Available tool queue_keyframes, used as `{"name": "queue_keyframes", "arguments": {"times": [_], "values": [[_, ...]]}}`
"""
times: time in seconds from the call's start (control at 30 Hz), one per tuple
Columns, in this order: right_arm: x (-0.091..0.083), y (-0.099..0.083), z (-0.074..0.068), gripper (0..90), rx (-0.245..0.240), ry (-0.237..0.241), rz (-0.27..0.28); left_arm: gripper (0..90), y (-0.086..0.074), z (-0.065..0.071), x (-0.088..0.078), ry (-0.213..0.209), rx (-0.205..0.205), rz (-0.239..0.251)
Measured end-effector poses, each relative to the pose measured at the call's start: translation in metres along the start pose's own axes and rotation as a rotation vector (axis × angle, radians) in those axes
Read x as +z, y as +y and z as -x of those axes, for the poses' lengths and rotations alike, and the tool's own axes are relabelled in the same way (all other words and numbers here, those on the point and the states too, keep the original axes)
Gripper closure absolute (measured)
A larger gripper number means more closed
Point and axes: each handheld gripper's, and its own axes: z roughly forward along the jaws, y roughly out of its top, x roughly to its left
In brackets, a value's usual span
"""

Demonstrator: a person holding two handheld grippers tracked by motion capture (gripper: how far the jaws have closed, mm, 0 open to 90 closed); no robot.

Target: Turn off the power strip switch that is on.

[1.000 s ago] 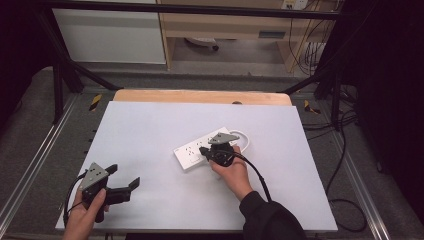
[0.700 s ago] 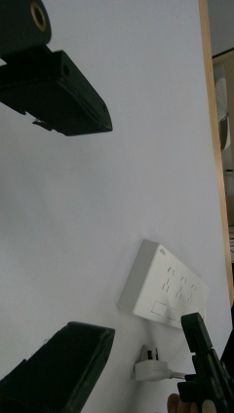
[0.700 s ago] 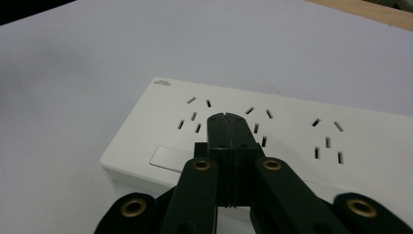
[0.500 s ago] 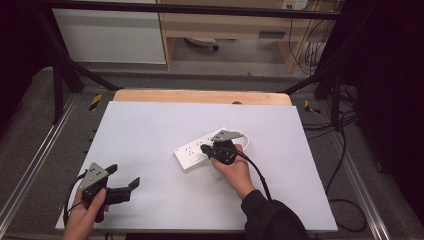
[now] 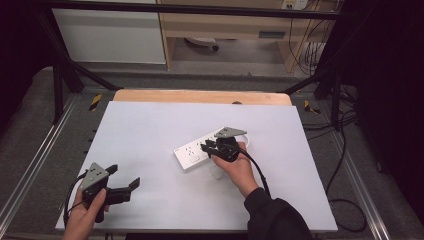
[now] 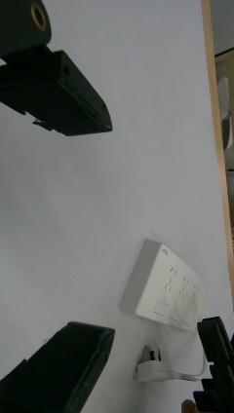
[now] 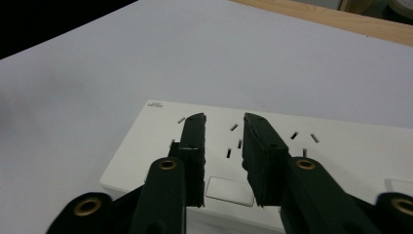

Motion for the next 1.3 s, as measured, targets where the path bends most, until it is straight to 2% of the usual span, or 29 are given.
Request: {"name": "queue_keyframes", "arguments": {"times": [0.17,0.23,0.27,0.43,0.47,0.53,0.57,0.6,0.63,0.67,0.7,0.8,1.03,1.3], "values": [[-0.001,0.002,0.0,55.5,0.002,0.003,0.007,5.3,0.0,-0.001,0.0,0.002,-0.002,0.002],[-0.002,0.003,0.0,45.7,0.022,0.01,0.008,5.3,0.0,0.0,0.0,0.001,-0.003,0.002],[-0.002,0.003,0.0,45.7,0.022,0.01,0.008,5.3,0.0,0.0,0.0,0.001,0.0,0.002],[-0.004,0.005,0.003,33.3,0.052,0.012,0.007,5.3,0.0,0.0,0.0,0.003,-0.002,0.002],[-0.004,0.006,0.003,29.8,0.065,0.005,0.008,5.3,0.0,0.0,0.0,0.003,-0.001,0.001],[-0.005,0.006,0.004,23.2,0.056,-0.004,0.013,5.3,0.0,0.0,0.0,0.002,0.0,0.001],[-0.005,0.006,0.004,23.2,0.056,-0.004,0.013,5.3,0.0,0.0,0.0,0.002,0.0,0.001],[-0.006,0.007,0.004,17.2,0.055,-0.019,0.019,5.3,0.0,0.0,0.0,0.003,-0.001,0.002],[-0.006,0.007,0.004,17.2,0.055,-0.019,0.019,5.3,0.0,0.0,0.0,0.002,-0.001,0.002],[-0.007,0.008,0.004,10.7,0.068,-0.019,0.025,5.3,0.0,0.0,0.0,0.002,-0.001,0.002],[-0.007,0.008,0.004,8.0,0.069,-0.024,0.026,5.3,0.0,0.0,0.0,0.002,-0.001,0.001],[-0.008,0.008,0.003,4.2,0.058,-0.021,0.035,5.3,0.0,0.0,0.0,0.003,-0.001,0.003],[-0.015,0.011,0.007,5.1,0.041,-0.031,0.047,5.3,0.0,0.0,-0.001,0.003,-0.002,0.004],[-0.029,0.014,0.013,5.3,0.054,-0.033,0.061,5.3,0.0,0.0,0.0,0.004,-0.001,0.003]]}}
